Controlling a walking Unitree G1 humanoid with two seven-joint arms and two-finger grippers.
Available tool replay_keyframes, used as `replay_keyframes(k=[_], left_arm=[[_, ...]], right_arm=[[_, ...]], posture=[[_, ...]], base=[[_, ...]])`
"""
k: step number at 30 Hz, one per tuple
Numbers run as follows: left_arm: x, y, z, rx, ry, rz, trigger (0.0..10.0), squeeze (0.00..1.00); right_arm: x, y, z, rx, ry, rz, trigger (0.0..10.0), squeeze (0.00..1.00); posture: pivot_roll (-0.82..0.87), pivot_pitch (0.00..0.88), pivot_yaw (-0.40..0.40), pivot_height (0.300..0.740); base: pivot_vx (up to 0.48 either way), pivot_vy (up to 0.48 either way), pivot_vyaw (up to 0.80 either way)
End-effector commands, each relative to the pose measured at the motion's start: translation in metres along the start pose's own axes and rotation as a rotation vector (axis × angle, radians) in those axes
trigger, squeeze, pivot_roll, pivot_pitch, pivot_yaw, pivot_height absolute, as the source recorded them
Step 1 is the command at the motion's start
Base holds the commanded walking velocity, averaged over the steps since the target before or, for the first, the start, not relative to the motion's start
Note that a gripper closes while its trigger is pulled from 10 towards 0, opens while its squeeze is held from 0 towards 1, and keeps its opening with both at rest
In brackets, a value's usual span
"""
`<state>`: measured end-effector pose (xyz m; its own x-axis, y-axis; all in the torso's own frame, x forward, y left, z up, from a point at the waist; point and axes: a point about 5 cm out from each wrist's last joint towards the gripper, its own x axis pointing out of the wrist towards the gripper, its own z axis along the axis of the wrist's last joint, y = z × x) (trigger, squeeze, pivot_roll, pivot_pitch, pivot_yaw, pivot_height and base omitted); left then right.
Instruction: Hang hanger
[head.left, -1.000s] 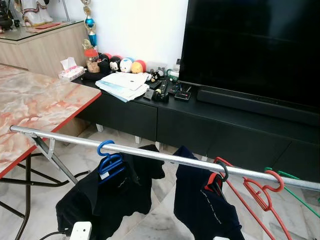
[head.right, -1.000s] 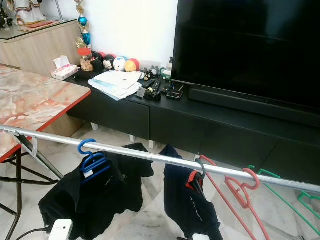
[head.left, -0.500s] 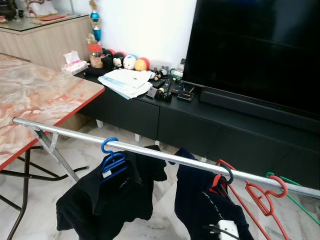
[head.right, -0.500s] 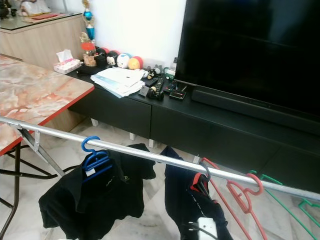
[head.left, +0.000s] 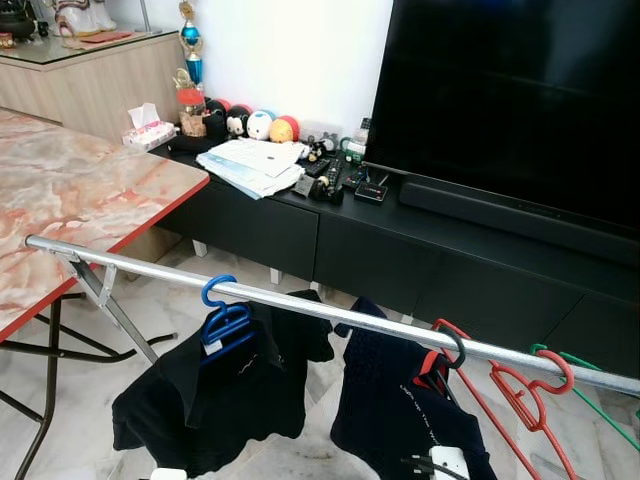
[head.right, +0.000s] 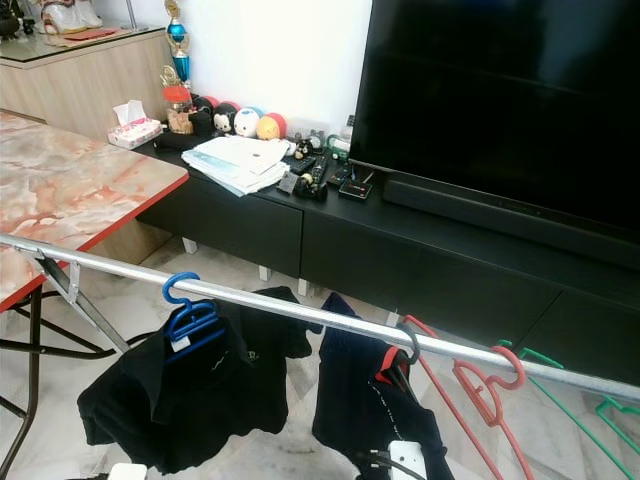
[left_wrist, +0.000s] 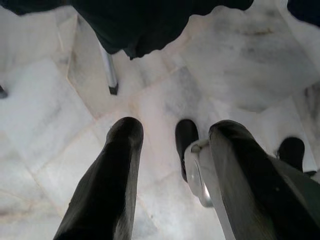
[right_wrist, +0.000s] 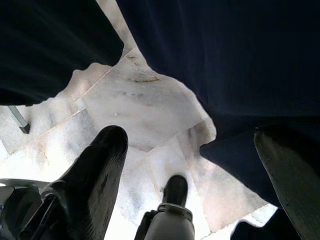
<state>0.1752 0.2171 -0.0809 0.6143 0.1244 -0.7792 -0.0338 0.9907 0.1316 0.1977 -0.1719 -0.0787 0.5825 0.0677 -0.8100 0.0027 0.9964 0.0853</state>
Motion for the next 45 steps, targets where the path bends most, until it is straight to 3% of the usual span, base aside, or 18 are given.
replay_keyframes(k=[1, 7, 19, 35, 45], left_arm=[[0.001, 0.001, 0.005, 0.027, -0.015, -0.003, 10.0, 0.0], [0.001, 0.003, 0.008, 0.04, -0.024, -0.004, 10.0, 0.0], [0.002, 0.002, 0.01, -0.044, -0.034, 0.021, 10.0, 0.0], [0.0, 0.002, 0.001, -0.073, -0.012, 0.035, 10.0, 0.0], [0.0, 0.001, 0.003, -0.063, -0.025, 0.029, 10.0, 0.0]], right_arm=[[0.0, 0.001, -0.002, 0.021, 0.002, -0.003, 10.0, 0.0], [0.0, 0.007, -0.005, 0.035, 0.004, 0.006, 10.0, 0.0], [-0.001, 0.003, -0.008, 0.061, -0.004, 0.0, 10.0, 0.0], [0.0, 0.007, -0.004, 0.047, -0.018, 0.019, 10.0, 0.0], [0.001, 0.008, 0.003, 0.073, -0.044, 0.016, 10.0, 0.0]], posture=[[0.16, 0.0, -0.038, 0.74], [0.14, 0.0, -0.016, 0.74], [0.14, 0.0, -0.027, 0.74], [0.15, 0.0, -0.035, 0.74], [0.14, 0.0, -0.029, 0.74]], base=[[0.0, 0.0, 0.0], [0.0, 0.0, 0.0], [0.0, 0.0, 0.0], [0.0, 0.469, 0.0], [0.0, 0.028, 0.0]])
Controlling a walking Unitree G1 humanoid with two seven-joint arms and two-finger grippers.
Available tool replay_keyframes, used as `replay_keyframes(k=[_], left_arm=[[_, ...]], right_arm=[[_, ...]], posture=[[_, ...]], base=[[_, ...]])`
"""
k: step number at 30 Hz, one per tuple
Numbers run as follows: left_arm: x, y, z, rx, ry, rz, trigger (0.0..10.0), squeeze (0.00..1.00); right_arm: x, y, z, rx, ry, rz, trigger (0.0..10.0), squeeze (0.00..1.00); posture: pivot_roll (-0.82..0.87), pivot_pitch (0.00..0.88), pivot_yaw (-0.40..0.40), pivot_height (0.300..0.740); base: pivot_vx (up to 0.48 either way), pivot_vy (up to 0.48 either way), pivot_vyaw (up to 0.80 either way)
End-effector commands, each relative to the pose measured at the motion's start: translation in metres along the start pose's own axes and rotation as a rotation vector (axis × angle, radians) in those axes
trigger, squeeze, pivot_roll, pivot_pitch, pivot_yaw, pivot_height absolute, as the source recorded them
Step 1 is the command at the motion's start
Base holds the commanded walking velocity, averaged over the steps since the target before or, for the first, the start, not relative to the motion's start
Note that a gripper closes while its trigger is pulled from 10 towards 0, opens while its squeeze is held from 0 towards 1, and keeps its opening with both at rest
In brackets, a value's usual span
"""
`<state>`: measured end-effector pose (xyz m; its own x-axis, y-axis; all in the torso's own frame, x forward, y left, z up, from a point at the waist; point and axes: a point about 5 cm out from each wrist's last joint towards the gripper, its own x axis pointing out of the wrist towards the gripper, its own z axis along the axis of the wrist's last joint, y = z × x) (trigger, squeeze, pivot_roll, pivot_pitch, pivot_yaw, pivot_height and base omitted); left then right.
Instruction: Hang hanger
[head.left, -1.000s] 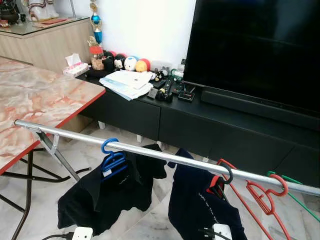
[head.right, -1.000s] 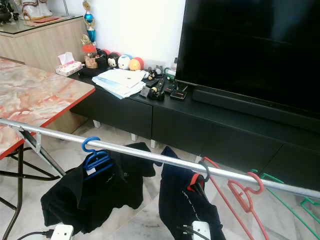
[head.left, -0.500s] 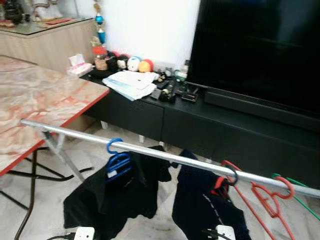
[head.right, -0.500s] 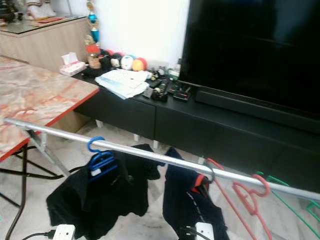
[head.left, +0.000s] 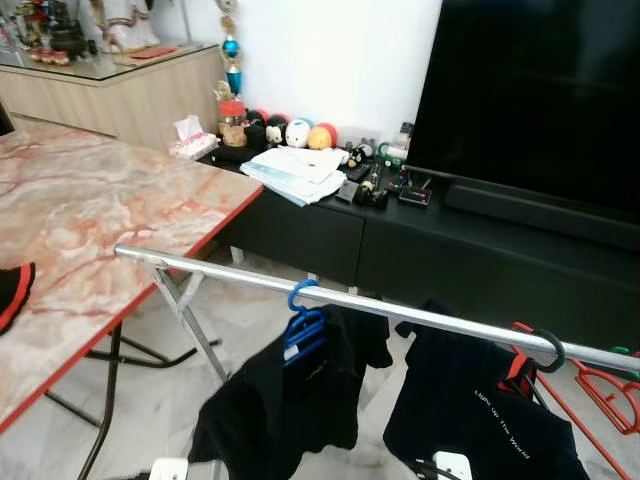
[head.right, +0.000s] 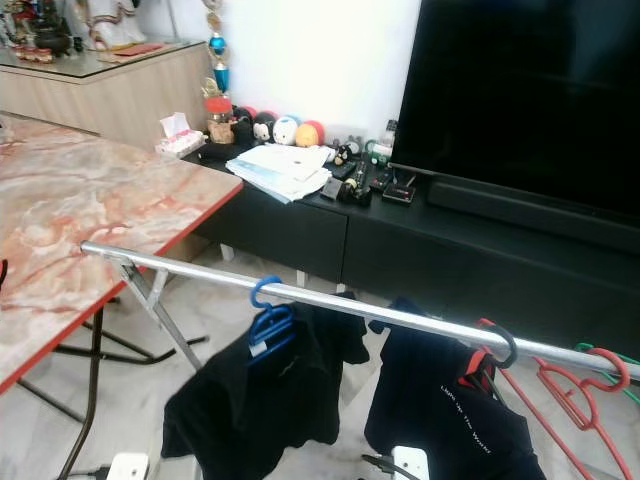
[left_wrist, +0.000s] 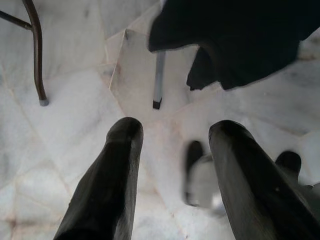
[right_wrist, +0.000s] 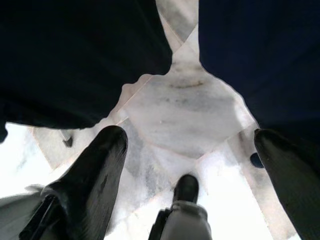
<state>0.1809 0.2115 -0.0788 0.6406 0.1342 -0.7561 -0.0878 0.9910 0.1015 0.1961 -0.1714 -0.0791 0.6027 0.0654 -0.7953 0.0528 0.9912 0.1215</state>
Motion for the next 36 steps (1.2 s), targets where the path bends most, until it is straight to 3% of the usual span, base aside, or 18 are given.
replay_keyframes(k=[1, 8, 17, 19, 24, 33, 36], left_arm=[[-0.001, 0.006, -0.002, -0.001, 0.006, 0.017, 10.0, 0.0], [-0.001, 0.005, -0.002, -0.002, 0.008, 0.011, 10.0, 0.0], [-0.001, 0.005, -0.003, -0.015, 0.011, 0.021, 10.0, 0.0], [-0.001, 0.004, -0.003, -0.02, 0.012, 0.022, 10.0, 0.0], [-0.001, 0.003, -0.005, -0.031, 0.016, 0.025, 10.0, 0.0], [-0.002, 0.003, -0.008, -0.045, 0.018, 0.029, 10.0, 0.0], [-0.002, 0.002, -0.009, -0.045, 0.021, 0.028, 10.0, 0.0]], right_arm=[[0.002, 0.008, 0.006, 0.013, -0.022, 0.016, 10.0, 0.0], [0.003, 0.008, 0.011, 0.042, -0.042, 0.003, 10.0, 0.0], [0.004, -0.001, 0.04, 0.125, -0.154, -0.054, 10.0, 0.0], [0.004, 0.006, 0.057, 0.07, -0.221, -0.018, 10.0, 0.0], [0.003, 0.009, 0.079, 0.087, -0.328, 0.0, 10.0, 0.0], [-0.01, 0.003, 0.084, -0.001, -0.486, 0.048, 10.0, 0.0], [-0.025, -0.001, 0.086, -0.016, -0.571, 0.058, 10.0, 0.0]], posture=[[0.14, 0.0, -0.03, 0.74], [0.15, 0.0, -0.034, 0.74], [0.14, 0.0, -0.042, 0.74], [0.13, 0.0, -0.044, 0.74], [0.12, 0.0, -0.051, 0.74], [0.1, 0.0, -0.068, 0.74], [0.1, 0.0, -0.069, 0.74]], base=[[0.0, 0.0, 0.0], [0.0, 0.0, 0.0], [0.0, 0.0, 0.0], [0.0, 0.0, 0.0], [0.0, 0.0, 0.0], [0.0, 0.0, 0.0], [0.0, 0.0, 0.0]])
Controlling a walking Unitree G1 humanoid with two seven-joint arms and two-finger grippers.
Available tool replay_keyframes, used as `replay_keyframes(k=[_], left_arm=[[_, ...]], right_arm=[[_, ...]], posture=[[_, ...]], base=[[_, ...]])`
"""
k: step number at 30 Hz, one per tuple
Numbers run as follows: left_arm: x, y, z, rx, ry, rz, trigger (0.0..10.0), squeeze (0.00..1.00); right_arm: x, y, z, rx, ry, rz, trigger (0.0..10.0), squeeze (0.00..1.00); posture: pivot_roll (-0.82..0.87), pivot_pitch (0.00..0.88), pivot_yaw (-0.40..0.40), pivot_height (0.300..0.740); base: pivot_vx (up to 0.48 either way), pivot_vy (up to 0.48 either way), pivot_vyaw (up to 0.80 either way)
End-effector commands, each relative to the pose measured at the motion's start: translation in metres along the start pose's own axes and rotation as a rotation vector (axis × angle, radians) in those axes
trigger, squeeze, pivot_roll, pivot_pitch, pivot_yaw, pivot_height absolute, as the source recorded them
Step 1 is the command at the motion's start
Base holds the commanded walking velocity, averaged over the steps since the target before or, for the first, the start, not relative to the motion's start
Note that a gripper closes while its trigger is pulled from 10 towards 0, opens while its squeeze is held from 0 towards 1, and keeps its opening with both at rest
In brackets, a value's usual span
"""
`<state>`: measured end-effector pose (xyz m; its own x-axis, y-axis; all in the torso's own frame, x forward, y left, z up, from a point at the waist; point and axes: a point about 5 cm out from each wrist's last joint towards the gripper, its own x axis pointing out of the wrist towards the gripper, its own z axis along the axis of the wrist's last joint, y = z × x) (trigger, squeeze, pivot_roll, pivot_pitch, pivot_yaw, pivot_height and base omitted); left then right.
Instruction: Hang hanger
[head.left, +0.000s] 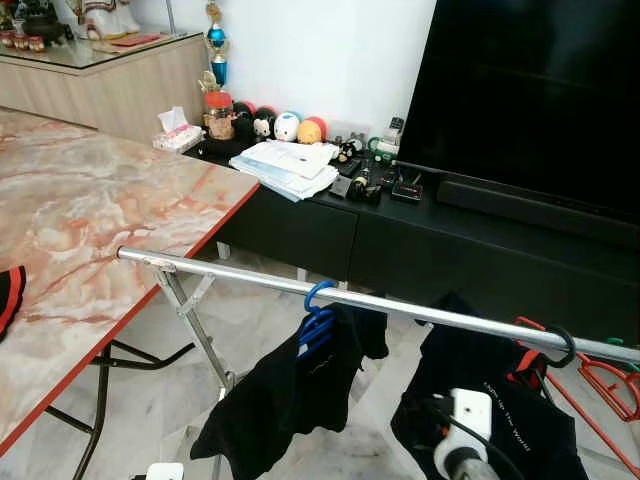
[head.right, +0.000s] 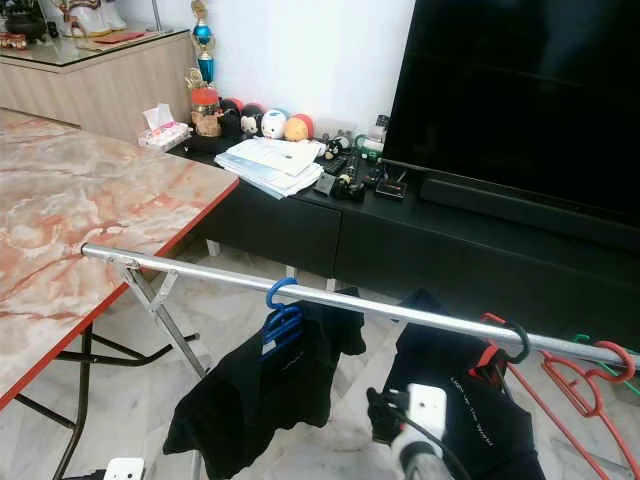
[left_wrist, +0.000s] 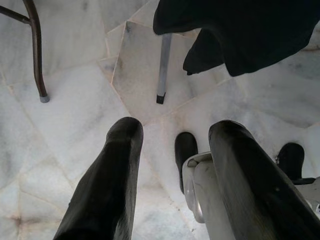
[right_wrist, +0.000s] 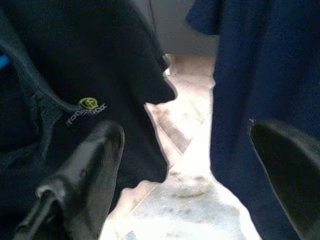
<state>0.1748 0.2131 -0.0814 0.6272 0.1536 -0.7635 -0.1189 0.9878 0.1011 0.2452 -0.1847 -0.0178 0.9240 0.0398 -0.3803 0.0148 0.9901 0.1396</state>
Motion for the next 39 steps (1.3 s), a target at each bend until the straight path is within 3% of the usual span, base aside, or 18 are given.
replay_keyframes(k=[1, 2, 4, 5, 6, 7, 15, 22, 25, 26, 27, 28, 29, 34, 39], left_arm=[[-0.001, 0.0, -0.003, -0.021, 0.007, 0.008, 10.0, 0.0], [-0.001, 0.0, -0.003, -0.02, 0.009, 0.006, 10.0, 0.0], [-0.001, 0.0, -0.003, -0.019, 0.01, 0.005, 10.0, 0.0], [-0.001, 0.0, -0.003, -0.019, 0.011, 0.004, 10.0, 0.0], [-0.001, 0.0, -0.003, -0.02, 0.011, 0.004, 10.0, 0.0], [-0.001, 0.0, -0.003, -0.02, 0.011, 0.004, 10.0, 0.0], [-0.001, 0.001, -0.003, -0.023, 0.016, 0.007, 10.0, 0.0], [-0.001, 0.001, -0.004, -0.018, 0.02, 0.005, 10.0, 0.0], [-0.001, 0.0, -0.004, -0.021, 0.021, 0.004, 10.0, 0.0], [-0.001, 0.0, -0.004, -0.022, 0.021, 0.004, 10.0, 0.0], [-0.001, 0.0, -0.005, -0.022, 0.021, 0.004, 10.0, 0.0], [-0.001, 0.0, -0.005, -0.022, 0.021, 0.004, 10.0, 0.0], [-0.001, 0.001, -0.005, -0.022, 0.023, 0.005, 10.0, 0.0], [-0.001, 0.001, -0.007, -0.022, 0.029, 0.005, 10.0, 0.0], [-0.001, 0.002, -0.007, -0.024, 0.032, 0.005, 10.0, 0.0]], right_arm=[[-0.002, 0.002, 0.013, -0.001, -0.059, 0.019, 10.0, 0.0], [-0.007, 0.0, 0.015, 0.002, -0.071, 0.015, 10.0, 0.13], [-0.012, -0.001, 0.015, -0.004, -0.071, 0.013, 10.0, 0.05], [-0.013, 0.0, 0.016, 0.009, -0.077, 0.017, 4.9, 0.0], [-0.015, 0.0, 0.017, 0.02, -0.079, 0.022, 1.1, 0.0], [-0.016, 0.001, 0.017, 0.027, -0.076, 0.026, 0.0, 0.0], [-0.018, 0.003, 0.037, -0.006, -0.086, 0.001, 0.0, 0.0], [-0.022, -0.012, 0.06, 0.019, -0.106, -0.13, 0.0, 0.0], [-0.031, -0.028, 0.062, -0.017, -0.065, -0.278, 0.0, 0.0], [-0.034, -0.033, 0.063, -0.016, -0.056, -0.319, 4.9, 0.0], [-0.037, -0.037, 0.064, -0.009, -0.055, -0.352, 9.2, 0.0], [-0.037, -0.037, 0.064, -0.009, -0.055, -0.352, 9.2, 0.0], [-0.041, -0.045, 0.072, -0.017, -0.06, -0.4, 10.0, 0.0], [-0.045, -0.055, 0.086, -0.01, -0.064, -0.487, 10.0, 0.0], [-0.042, -0.057, 0.096, 0.08, -0.092, -0.519, 10.0, 0.0]], posture=[[0.1, 0.0, -0.069, 0.74], [0.09, 0.0, -0.071, 0.74], [0.09, 0.0, -0.071, 0.74], [0.09, 0.0, -0.072, 0.74], [0.09, 0.0, -0.074, 0.74], [0.09, 0.0, -0.074, 0.74], [0.09, 0.0, -0.081, 0.74], [0.09, 0.0, -0.078, 0.74], [0.08, 0.0, -0.082, 0.74], [0.09, 0.0, -0.082, 0.74], [0.09, 0.0, -0.083, 0.74], [0.09, 0.0, -0.083, 0.74], [0.08, 0.0, -0.081, 0.74], [0.07, 0.0, -0.081, 0.74], [0.08, 0.0, -0.082, 0.74]], base=[[0.0, 0.0, 0.0], [0.0, 0.0, 0.0], [0.0, 0.0, 0.0], [0.0, 0.0, 0.0], [0.0, 0.0, 0.0], [0.0, 0.0, 0.0], [0.0, 0.0, 0.0], [0.0, 0.0, 0.0], [0.0, 0.0, 0.0], [0.0, 0.0, 0.0], [0.0, 0.0, 0.0], [0.0, 0.0, 0.0], [0.0, 0.0, 0.0], [0.0, 0.0, 0.0], [0.0, 0.0, 0.0]])
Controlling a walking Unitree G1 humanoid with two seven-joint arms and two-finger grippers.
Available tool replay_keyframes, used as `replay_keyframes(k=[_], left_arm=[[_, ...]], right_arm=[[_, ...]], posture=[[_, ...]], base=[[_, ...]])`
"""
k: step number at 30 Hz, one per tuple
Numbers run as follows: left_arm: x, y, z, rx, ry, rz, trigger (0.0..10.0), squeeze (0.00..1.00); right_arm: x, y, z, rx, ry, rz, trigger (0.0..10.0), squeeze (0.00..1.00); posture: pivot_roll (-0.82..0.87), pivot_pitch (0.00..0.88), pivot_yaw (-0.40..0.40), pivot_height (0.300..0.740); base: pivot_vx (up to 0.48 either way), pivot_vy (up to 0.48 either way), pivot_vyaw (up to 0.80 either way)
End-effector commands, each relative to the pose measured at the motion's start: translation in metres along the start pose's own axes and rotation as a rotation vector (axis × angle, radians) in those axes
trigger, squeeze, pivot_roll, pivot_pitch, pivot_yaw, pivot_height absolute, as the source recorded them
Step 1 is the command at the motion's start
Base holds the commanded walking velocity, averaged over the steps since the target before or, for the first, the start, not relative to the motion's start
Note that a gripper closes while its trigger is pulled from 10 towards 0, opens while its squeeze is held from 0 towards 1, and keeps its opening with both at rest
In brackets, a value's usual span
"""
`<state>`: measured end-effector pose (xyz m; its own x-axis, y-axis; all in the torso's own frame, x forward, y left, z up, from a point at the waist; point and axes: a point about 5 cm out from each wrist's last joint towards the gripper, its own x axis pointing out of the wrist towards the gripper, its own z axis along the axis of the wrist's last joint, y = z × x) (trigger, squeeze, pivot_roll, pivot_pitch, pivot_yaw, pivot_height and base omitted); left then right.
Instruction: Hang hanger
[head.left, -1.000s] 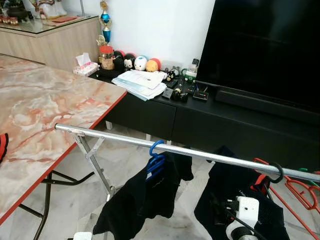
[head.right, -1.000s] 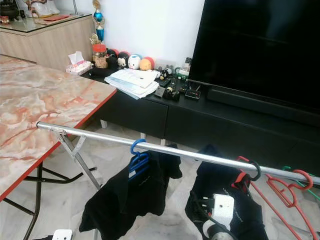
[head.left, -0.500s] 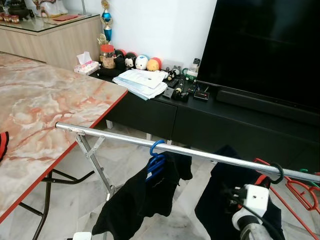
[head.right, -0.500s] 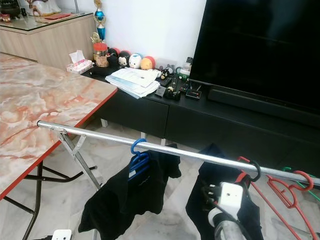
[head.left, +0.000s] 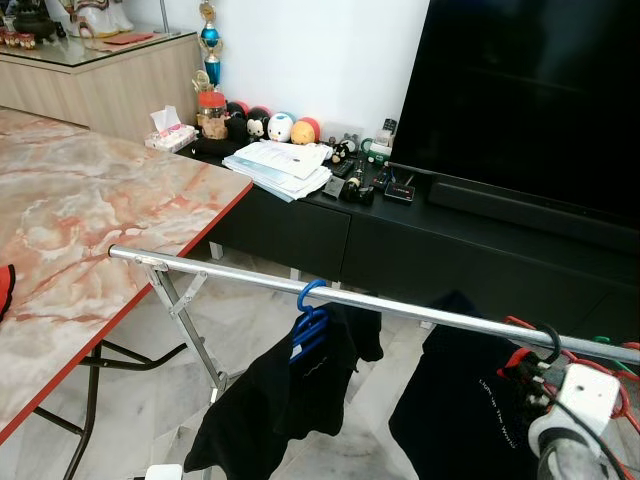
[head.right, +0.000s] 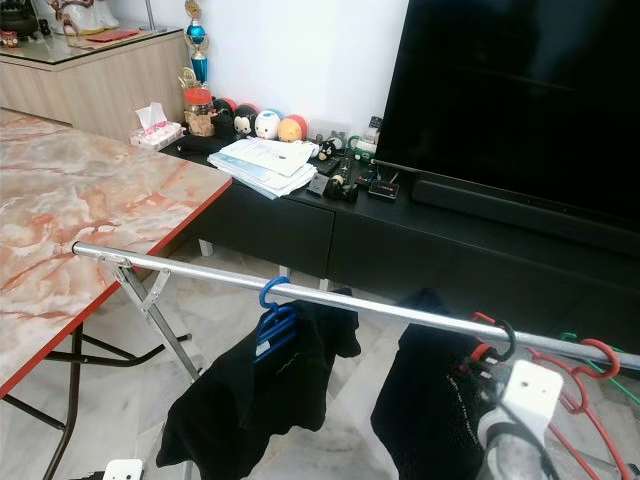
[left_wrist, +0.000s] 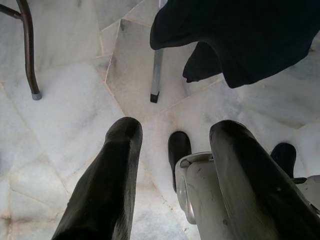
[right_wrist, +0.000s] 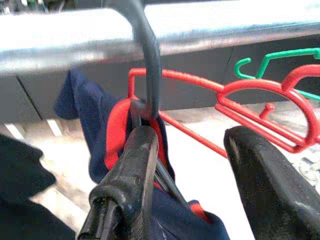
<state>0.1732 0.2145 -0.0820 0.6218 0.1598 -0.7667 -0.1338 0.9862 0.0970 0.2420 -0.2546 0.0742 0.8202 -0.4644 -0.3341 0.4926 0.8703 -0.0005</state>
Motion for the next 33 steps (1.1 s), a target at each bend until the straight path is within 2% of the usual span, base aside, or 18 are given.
replay_keyframes(k=[1, 6, 10, 18, 20, 29, 33], left_arm=[[-0.001, 0.001, -0.005, -0.01, 0.027, -0.001, 10.0, 0.0], [-0.001, 0.001, -0.005, -0.01, 0.028, 0.0, 10.0, 0.0], [0.0, 0.002, -0.004, -0.007, 0.029, 0.001, 10.0, 0.0], [0.0, 0.003, -0.004, -0.008, 0.031, 0.006, 10.0, 0.0], [-0.001, 0.004, -0.004, -0.009, 0.033, 0.006, 10.0, 0.0], [-0.001, 0.005, -0.005, -0.01, 0.039, 0.007, 10.0, 0.0], [0.0, 0.005, -0.004, -0.015, 0.037, 0.009, 10.0, 0.0]], right_arm=[[0.0, 0.001, 0.003, 0.034, 0.013, 0.005, 10.0, 0.0], [0.001, 0.01, 0.003, 0.056, 0.057, 0.056, 10.0, 0.0], [0.005, 0.008, -0.001, 0.147, 0.111, 0.035, 10.0, 0.0], [0.007, -0.005, 0.008, 0.137, 0.091, -0.042, 10.0, 0.0], [0.008, -0.006, 0.008, 0.124, 0.125, -0.036, 10.0, 0.0], [0.013, 0.007, 0.006, 0.056, 0.205, 0.097, 10.0, 0.0], [0.014, 0.008, 0.006, 0.012, 0.223, 0.131, 10.0, 0.0]], posture=[[0.08, 0.0, -0.082, 0.74], [0.08, 0.0, -0.079, 0.74], [0.08, 0.0, -0.081, 0.74], [0.08, 0.0, -0.079, 0.74], [0.08, 0.0, -0.079, 0.74], [0.09, 0.0, -0.082, 0.74], [0.09, 0.0, -0.082, 0.74]], base=[[0.0, 0.0, 0.0], [0.0, 0.0, 0.0], [0.0, 0.0, 0.0], [0.0, 0.0, 0.0], [0.0, 0.0, 0.0], [0.0, 0.0, 0.0], [0.0, 0.0, 0.0]])
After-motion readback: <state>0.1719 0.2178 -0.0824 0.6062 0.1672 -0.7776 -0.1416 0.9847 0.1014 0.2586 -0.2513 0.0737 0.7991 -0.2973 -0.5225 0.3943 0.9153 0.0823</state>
